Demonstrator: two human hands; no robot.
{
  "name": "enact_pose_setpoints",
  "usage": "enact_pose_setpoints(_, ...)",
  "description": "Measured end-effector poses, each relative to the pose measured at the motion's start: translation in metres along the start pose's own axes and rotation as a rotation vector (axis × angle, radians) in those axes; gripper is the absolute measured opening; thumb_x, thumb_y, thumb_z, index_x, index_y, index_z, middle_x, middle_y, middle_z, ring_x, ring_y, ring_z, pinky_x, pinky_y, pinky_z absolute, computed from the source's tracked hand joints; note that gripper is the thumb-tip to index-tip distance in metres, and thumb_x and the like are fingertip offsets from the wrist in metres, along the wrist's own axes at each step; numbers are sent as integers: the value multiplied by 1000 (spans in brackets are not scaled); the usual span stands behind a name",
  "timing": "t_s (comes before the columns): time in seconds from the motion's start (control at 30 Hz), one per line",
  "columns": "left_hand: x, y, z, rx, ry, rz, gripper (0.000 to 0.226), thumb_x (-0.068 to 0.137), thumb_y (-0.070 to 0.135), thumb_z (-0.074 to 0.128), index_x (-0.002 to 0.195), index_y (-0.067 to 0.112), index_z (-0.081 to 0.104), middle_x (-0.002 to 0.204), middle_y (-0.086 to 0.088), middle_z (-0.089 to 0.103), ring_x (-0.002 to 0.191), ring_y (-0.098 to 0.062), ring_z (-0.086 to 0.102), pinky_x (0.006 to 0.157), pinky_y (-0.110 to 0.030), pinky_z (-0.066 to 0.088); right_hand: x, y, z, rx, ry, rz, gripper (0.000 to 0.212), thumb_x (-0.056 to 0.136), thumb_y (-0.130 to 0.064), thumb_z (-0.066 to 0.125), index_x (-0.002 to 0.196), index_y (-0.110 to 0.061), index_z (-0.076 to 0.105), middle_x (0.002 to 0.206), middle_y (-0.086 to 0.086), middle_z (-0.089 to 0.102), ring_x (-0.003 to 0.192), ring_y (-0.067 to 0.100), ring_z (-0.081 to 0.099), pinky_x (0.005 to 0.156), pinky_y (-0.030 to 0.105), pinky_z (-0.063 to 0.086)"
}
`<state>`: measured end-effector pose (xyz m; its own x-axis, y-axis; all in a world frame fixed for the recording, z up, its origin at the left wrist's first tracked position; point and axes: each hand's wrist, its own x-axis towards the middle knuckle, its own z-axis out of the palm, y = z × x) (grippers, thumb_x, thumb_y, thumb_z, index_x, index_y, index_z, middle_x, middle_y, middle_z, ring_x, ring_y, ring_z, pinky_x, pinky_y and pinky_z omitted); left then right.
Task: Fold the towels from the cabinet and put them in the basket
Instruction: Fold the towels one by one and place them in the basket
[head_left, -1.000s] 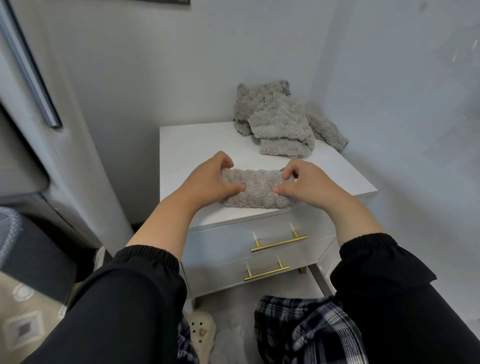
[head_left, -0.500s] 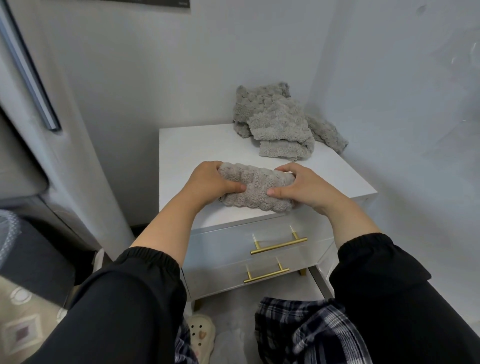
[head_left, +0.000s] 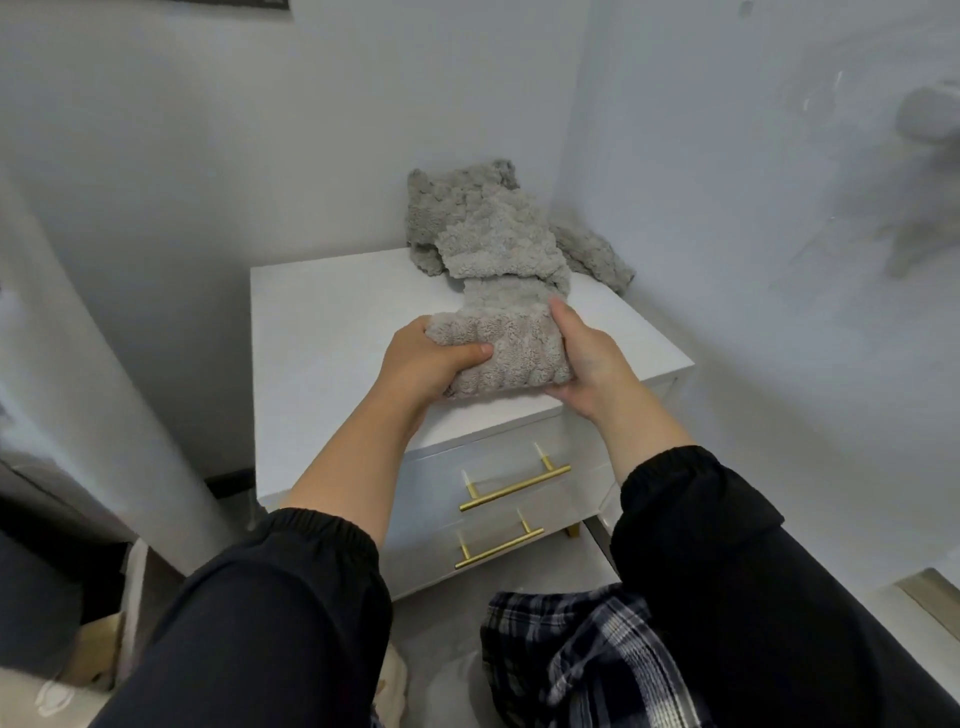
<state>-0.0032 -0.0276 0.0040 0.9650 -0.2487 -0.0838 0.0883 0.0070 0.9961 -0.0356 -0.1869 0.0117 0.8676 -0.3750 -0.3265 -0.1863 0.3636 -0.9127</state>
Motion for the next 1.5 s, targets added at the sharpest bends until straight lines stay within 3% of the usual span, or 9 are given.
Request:
enact_pose_setpoints(0.13, -5, 6, 37, -12, -37, 27, 30, 75, 4, 76, 96, 20, 63, 96, -1, 70, 85, -15, 68, 71, -30, 57, -7, -6, -24, -274, 363, -242, 56, 81, -47, 66, 87, 9, 65, 81, 19, 68, 83, 36, 67, 79, 47, 56)
enact_pose_setpoints(0.23, -14, 4, 76, -71, -122, 6, 26, 76, 2, 74, 93, 20, 66, 95, -3, 72, 85, -18, 70, 70, -30, 58, -29, -14, -58, -327, 514, -354, 47, 85, -39, 63, 56, -6, 47, 57, 6, 43, 59, 24, 49, 57, 30, 39)
enact_pose_setpoints(0.7, -118, -42, 264, 39, -616, -379, 27, 77, -4, 71, 101, 9, 68, 93, -7, 73, 85, -23, 70, 74, -35, 58, -188, 10, -245, -662, 882, -687, 45, 90, -29, 63, 56, -21, 33, 49, -10, 30, 45, 5, 34, 45, 16, 24)
enact_pose_setpoints(0.83, -153, -79, 295, -50, -648, -611, 23, 83, 1, 67, 106, 6, 66, 98, -8, 71, 81, -20, 69, 61, -28, 58, -193, 31, -296, -471, 951, -520, 46, 86, -30, 66, 59, 4, 49, 54, 4, 42, 49, 8, 37, 45, 24, 26)
enact_pose_setpoints(0.93, -174, -108, 315, -59, -701, -730, 18, 85, 11, 68, 104, 12, 65, 96, -4, 70, 82, -18, 67, 54, -25, 54, -195, 48, -335, -280, 950, -289, 41, 85, -34, 67, 59, -8, 49, 59, 7, 42, 53, 15, 41, 47, 24, 29)
enact_pose_setpoints(1.1, -172, -144, 339, 134, -793, -681, 54, 69, 20, 84, 118, 12, 62, 110, -5, 70, 100, -22, 66, 81, -37, 57, -192, 77, -391, -64, 904, 45, 37, 83, -37, 71, 91, -1, 64, 86, 5, 64, 75, 17, 63, 58, 23, 52)
enact_pose_setpoints(1.27, -161, -177, 346, 284, -900, -702, 34, 77, 8, 77, 107, 10, 63, 103, -6, 70, 95, -21, 67, 77, -35, 57, -179, 104, -420, 186, 808, 128, 43, 83, -39, 71, 108, -4, 63, 95, 8, 70, 84, 19, 69, 73, 34, 58)
enact_pose_setpoints(1.4, -159, -210, 345, 268, -828, -698, 28, 75, 9, 78, 100, 15, 67, 104, -6, 71, 98, -23, 67, 91, -43, 54, -176, 143, -421, 878, 558, 82, 62, 79, -43, 65, 128, -7, 56, 129, 19, 59, 121, 31, 56, 109, 47, 36)
enact_pose_setpoints(1.5, -160, -232, 343, 252, -748, -718, 31, 77, 5, 76, 104, 13, 66, 104, -6, 70, 96, -23, 66, 87, -41, 55, -170, 178, -414, 970, 435, 86, 65, 82, -45, 58, 135, -8, 50, 136, 18, 53, 129, 31, 47, 112, 47, 30)
